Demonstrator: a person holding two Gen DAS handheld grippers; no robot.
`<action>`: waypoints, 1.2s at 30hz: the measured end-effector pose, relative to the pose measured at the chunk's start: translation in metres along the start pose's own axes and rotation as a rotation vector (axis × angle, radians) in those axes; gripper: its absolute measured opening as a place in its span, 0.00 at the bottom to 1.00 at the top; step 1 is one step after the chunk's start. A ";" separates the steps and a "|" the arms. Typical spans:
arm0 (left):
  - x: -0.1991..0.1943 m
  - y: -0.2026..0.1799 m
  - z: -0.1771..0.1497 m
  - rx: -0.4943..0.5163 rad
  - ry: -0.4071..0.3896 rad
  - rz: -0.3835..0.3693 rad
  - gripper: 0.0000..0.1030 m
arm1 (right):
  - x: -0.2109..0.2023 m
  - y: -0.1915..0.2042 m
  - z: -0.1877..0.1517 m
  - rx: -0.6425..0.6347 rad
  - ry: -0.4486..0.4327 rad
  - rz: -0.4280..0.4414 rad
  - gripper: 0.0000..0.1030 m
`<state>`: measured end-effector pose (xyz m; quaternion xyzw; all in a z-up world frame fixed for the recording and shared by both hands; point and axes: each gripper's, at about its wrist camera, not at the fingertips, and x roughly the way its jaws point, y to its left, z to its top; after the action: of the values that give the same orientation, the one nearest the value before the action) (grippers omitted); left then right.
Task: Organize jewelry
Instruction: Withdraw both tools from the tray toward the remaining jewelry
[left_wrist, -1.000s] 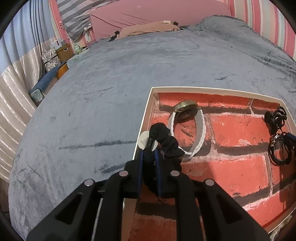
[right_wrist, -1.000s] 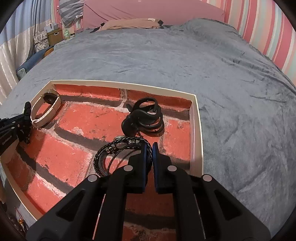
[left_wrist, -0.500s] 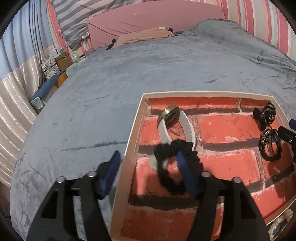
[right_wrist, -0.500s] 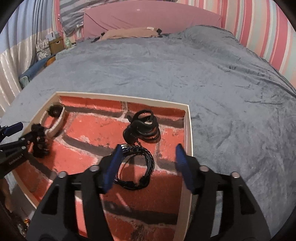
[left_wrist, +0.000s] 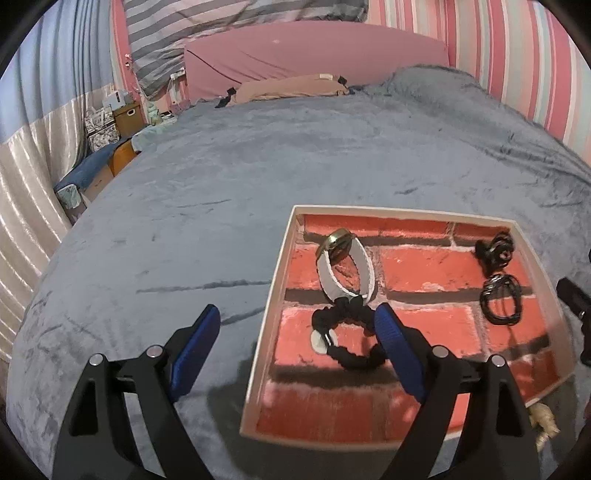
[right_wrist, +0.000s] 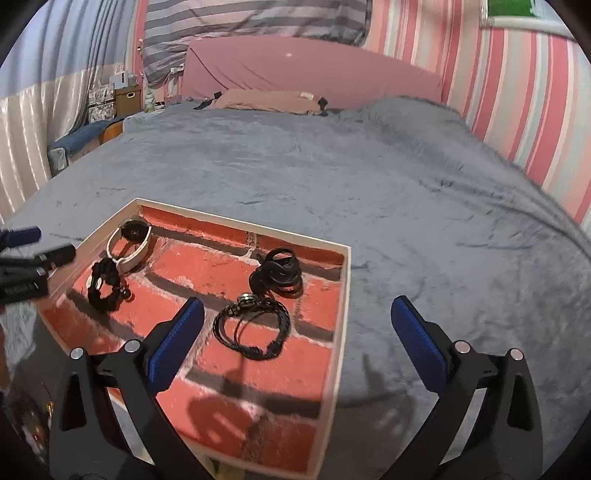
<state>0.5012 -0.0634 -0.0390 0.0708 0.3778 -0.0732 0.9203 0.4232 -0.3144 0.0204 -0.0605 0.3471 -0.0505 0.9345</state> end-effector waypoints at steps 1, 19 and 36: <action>-0.008 0.002 -0.002 -0.006 -0.005 0.002 0.82 | -0.004 0.000 -0.002 -0.006 -0.001 -0.005 0.96; -0.169 0.010 -0.101 -0.014 -0.094 -0.013 0.88 | -0.133 -0.007 -0.101 0.095 -0.001 0.036 0.96; -0.199 -0.017 -0.205 -0.021 -0.019 -0.046 0.89 | -0.165 0.024 -0.192 0.069 0.068 0.054 0.96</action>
<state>0.2176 -0.0261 -0.0444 0.0515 0.3712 -0.0910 0.9226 0.1746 -0.2828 -0.0214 -0.0168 0.3780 -0.0391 0.9248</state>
